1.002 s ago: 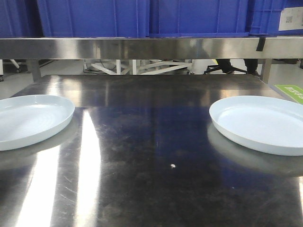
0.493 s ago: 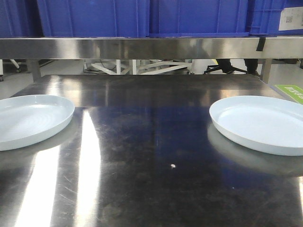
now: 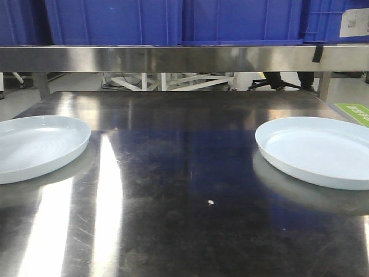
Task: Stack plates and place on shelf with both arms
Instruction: 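Lift the white plate with the left gripper and carry it toward the table center, then lower the plate onto the table center and open the left gripper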
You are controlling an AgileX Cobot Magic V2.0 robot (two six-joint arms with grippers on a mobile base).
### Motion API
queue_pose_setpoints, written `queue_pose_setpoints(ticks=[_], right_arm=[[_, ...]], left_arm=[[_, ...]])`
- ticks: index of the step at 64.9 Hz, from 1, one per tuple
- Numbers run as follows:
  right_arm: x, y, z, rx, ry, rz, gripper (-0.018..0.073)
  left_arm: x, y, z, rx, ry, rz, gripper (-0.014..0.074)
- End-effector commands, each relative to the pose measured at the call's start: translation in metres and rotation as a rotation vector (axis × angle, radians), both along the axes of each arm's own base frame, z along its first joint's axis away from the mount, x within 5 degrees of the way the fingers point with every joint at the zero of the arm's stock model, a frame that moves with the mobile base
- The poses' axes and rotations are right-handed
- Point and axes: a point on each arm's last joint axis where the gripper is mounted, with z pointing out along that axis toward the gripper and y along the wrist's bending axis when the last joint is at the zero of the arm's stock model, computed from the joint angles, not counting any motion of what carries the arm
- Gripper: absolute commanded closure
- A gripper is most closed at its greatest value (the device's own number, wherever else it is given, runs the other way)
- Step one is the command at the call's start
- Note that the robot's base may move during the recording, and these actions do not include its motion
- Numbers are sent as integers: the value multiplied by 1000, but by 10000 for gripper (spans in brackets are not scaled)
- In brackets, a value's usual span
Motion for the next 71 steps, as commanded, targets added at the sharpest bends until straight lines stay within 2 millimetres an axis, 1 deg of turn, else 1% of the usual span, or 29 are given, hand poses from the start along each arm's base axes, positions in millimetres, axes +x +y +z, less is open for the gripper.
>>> queue_pose_setpoints(ticks=[1, 4, 8, 17, 23, 30, 35, 41, 42, 43, 47, 54, 61, 71], right_arm=[[-2, 0, 10, -4, -110, -3, 508], [-2, 0, 10, -4, -110, -3, 508], [-2, 0, 10, -4, -110, -3, 508], [-2, 0, 10, -4, -110, -3, 508], [-2, 0, 10, -4, -110, -3, 508], [-2, 0, 10, -4, -110, -3, 508], [-2, 0, 10, -4, -110, -3, 508], [-2, 0, 10, -4, -110, -3, 508], [-2, 0, 10, -4, -110, -3, 508], [-2, 0, 10, -4, -110, -3, 508], [-2, 0, 10, -4, -110, -3, 508], [-2, 0, 10, -4, -110, -3, 508], [-2, 0, 10, -4, -110, -3, 508], [-2, 0, 10, -4, -110, -3, 508]], left_arm=[[2, -3, 30, -9, -72, 0, 521], [3, -3, 35, -17, -65, 0, 507], [3, -6, 45, -49, -46, 3, 510], [7, -17, 68, -187, -42, 22, 511], [10, -28, 82, -280, -67, 21, 511], [12, -50, 91, -377, -85, -3, 512], [10, -72, 93, -421, -92, -64, 512], [7, -102, 92, -448, -98, -125, 512], [8, -104, 92, -450, -100, -128, 512], [7, -111, 92, -455, -103, -142, 512], [7, -132, 86, -458, -103, -181, 512], [6, -161, 72, -458, -96, -230, 512], [6, -175, 64, -458, -91, -247, 511], [5, -180, 58, -453, -63, -255, 510]])
